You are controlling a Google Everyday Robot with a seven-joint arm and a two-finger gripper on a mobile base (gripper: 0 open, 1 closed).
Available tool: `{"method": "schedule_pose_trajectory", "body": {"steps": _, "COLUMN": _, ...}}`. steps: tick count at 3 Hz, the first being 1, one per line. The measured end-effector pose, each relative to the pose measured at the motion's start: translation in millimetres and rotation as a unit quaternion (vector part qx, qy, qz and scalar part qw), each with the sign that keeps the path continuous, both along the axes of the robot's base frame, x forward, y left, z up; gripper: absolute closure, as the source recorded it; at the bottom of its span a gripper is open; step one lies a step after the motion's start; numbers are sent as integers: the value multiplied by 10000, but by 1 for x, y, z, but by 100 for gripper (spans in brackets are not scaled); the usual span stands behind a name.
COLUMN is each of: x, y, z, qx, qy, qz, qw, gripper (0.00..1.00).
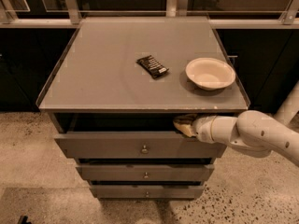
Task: Open top drawer
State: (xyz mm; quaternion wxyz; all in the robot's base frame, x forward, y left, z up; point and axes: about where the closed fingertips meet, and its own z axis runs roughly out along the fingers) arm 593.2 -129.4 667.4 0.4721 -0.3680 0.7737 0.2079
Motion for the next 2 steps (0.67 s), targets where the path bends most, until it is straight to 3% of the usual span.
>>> {"method": "schedule_pose_trajectory", "body": {"steps": 2, "x": -11, "y": 5, "z": -5, "qx": -186, "qy": 268, "qz": 205, "qw": 9993, "gripper": 100}}
